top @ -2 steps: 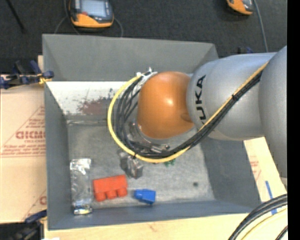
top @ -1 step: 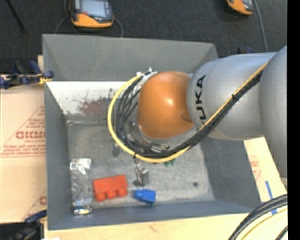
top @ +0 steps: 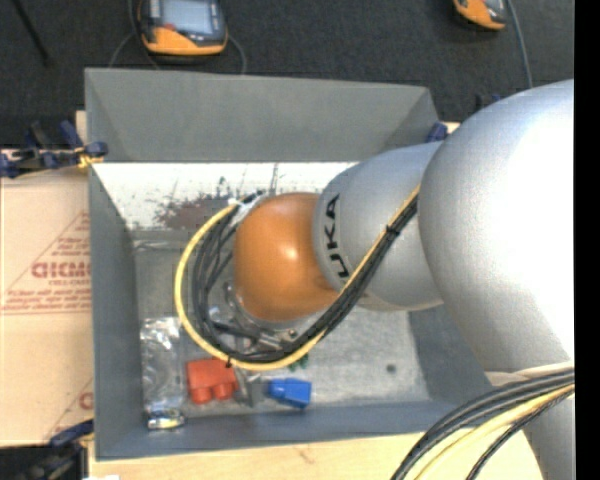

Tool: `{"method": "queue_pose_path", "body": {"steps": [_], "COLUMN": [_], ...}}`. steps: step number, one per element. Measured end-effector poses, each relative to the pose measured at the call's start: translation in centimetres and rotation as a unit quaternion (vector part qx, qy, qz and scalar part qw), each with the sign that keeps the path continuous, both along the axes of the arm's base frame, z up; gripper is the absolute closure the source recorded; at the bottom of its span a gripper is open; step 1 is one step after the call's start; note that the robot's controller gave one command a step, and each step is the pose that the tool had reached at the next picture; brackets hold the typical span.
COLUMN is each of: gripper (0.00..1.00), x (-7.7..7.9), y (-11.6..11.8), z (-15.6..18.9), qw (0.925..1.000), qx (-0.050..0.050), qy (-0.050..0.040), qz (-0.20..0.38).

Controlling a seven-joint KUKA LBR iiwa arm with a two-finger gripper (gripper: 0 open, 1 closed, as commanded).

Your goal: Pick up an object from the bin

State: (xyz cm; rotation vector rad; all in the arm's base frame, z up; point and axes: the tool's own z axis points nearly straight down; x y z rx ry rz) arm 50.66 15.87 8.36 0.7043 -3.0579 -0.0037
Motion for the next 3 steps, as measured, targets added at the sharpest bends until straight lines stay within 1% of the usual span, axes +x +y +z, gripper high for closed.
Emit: {"method": "queue_pose_path", "body": {"steps": [1,2,3], "gripper": [1.0,1.0,1.0], "x": [0.3,-0.4,-0.7], "y": [-0.2,1.1,2.5], "z": [0.5,7.7,16.0], "qw": [1.0,0.9999,0.9997], "qx": [0.0,0.001,0.001], "qy": [-0.0028,-0.0066,-0.0076], "qz": [-0.003,0.008,0.023]}}
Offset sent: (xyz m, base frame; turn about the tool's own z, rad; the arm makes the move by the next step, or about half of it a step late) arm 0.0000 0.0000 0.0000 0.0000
